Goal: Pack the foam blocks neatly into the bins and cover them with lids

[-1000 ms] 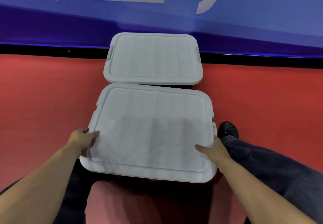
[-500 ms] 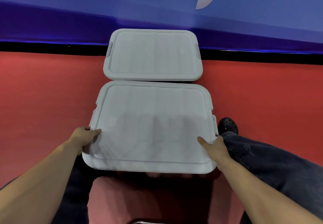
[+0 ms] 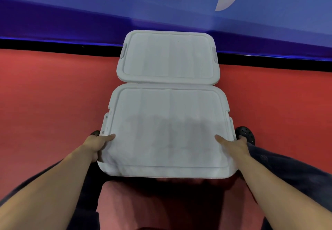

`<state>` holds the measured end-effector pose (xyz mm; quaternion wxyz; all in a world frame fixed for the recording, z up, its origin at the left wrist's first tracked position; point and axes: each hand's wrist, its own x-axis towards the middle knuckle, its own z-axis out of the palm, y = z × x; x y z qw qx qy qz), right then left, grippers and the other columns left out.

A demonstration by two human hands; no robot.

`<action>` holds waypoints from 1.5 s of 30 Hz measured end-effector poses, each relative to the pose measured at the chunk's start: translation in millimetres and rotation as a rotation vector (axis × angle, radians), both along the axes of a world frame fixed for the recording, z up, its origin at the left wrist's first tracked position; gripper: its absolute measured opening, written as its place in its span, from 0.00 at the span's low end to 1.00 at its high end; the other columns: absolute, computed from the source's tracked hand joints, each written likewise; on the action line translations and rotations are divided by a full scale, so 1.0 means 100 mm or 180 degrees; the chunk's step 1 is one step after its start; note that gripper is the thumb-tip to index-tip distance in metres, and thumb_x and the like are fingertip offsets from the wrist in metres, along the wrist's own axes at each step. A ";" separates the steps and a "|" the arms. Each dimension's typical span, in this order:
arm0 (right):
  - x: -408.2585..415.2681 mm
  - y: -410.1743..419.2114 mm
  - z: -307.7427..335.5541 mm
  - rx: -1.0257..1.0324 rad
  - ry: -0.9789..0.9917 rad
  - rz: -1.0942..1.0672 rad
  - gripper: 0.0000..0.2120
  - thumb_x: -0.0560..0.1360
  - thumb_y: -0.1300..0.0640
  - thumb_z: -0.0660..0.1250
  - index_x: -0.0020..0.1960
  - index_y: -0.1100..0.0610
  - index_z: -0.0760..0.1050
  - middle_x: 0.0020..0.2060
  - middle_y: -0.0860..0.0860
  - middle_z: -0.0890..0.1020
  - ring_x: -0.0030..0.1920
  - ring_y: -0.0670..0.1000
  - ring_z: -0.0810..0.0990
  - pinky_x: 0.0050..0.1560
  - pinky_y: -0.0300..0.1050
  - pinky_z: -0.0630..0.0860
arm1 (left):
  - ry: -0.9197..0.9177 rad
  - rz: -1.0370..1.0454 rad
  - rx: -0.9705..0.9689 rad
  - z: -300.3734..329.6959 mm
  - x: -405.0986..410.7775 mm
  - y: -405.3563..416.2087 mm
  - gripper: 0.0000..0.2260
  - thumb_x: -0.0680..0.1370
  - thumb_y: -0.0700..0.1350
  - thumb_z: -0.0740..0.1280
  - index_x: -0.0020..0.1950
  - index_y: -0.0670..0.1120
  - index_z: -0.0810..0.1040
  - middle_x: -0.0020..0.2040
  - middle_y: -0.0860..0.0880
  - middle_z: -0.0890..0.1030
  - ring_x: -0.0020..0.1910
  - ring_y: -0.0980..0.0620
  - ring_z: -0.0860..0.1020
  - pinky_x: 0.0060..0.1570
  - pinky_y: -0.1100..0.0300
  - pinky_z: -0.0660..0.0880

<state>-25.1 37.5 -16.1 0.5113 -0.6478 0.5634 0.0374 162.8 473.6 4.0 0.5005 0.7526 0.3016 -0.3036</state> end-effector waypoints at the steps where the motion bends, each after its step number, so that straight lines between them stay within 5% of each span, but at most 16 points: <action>1: 0.00 0.00 0.00 -0.0027 -0.0009 -0.0013 0.58 0.68 0.46 0.81 0.82 0.58 0.46 0.76 0.58 0.66 0.72 0.62 0.69 0.71 0.58 0.69 | -0.0043 0.0094 0.0001 0.02 0.01 0.00 0.12 0.72 0.39 0.78 0.48 0.40 0.76 0.46 0.41 0.81 0.43 0.40 0.79 0.42 0.44 0.77; 10: 0.00 0.04 -0.02 -0.0112 -0.0041 -0.0063 0.58 0.68 0.47 0.81 0.82 0.57 0.44 0.79 0.58 0.60 0.76 0.62 0.64 0.74 0.60 0.65 | -0.0672 -0.0275 0.0026 -0.09 -0.05 0.04 0.18 0.76 0.40 0.73 0.66 0.48 0.80 0.56 0.46 0.84 0.55 0.42 0.82 0.62 0.45 0.77; 18: 0.02 0.09 0.08 -0.0308 0.0156 0.0107 0.60 0.67 0.44 0.81 0.82 0.58 0.43 0.79 0.59 0.57 0.77 0.62 0.61 0.73 0.63 0.66 | -0.0755 -0.0679 0.0383 0.00 -0.05 -0.05 0.20 0.79 0.45 0.71 0.70 0.45 0.73 0.63 0.45 0.80 0.57 0.43 0.78 0.62 0.47 0.75; 22: 0.05 0.11 0.15 -0.0628 0.0224 0.0562 0.60 0.66 0.42 0.81 0.83 0.53 0.46 0.75 0.59 0.56 0.74 0.63 0.61 0.73 0.65 0.65 | -0.0650 -0.1075 0.0768 -0.05 -0.05 -0.18 0.50 0.62 0.54 0.84 0.74 0.42 0.59 0.68 0.44 0.70 0.65 0.41 0.73 0.67 0.43 0.72; 24: 0.04 0.13 0.18 -0.0638 0.0187 0.0785 0.60 0.64 0.40 0.82 0.82 0.47 0.47 0.74 0.58 0.57 0.73 0.62 0.61 0.74 0.63 0.64 | -0.0640 -0.1172 0.0970 -0.10 -0.03 -0.20 0.57 0.57 0.57 0.85 0.75 0.42 0.58 0.71 0.42 0.68 0.68 0.38 0.71 0.68 0.40 0.71; 32: 0.00 0.17 0.18 -0.0627 -0.0149 0.1047 0.62 0.64 0.43 0.82 0.83 0.46 0.43 0.79 0.54 0.56 0.77 0.58 0.61 0.73 0.60 0.64 | -0.0657 -0.1150 0.0946 -0.12 -0.01 -0.20 0.55 0.59 0.55 0.85 0.75 0.42 0.57 0.73 0.41 0.66 0.71 0.37 0.69 0.70 0.40 0.68; 42: -0.05 0.19 0.17 -0.1007 0.0280 0.1601 0.55 0.70 0.31 0.72 0.81 0.40 0.37 0.80 0.53 0.54 0.76 0.59 0.64 0.70 0.61 0.69 | -0.0618 -0.1274 0.1039 -0.11 -0.02 -0.21 0.57 0.60 0.58 0.84 0.78 0.41 0.54 0.76 0.41 0.62 0.74 0.37 0.65 0.72 0.39 0.66; 45: -0.01 0.23 0.24 -0.1312 0.0576 0.1722 0.53 0.73 0.32 0.70 0.83 0.45 0.39 0.81 0.54 0.53 0.79 0.59 0.59 0.73 0.62 0.63 | -0.0876 -0.1779 0.1630 -0.02 -0.14 -0.25 0.59 0.66 0.68 0.75 0.82 0.47 0.42 0.82 0.45 0.48 0.80 0.38 0.53 0.76 0.37 0.54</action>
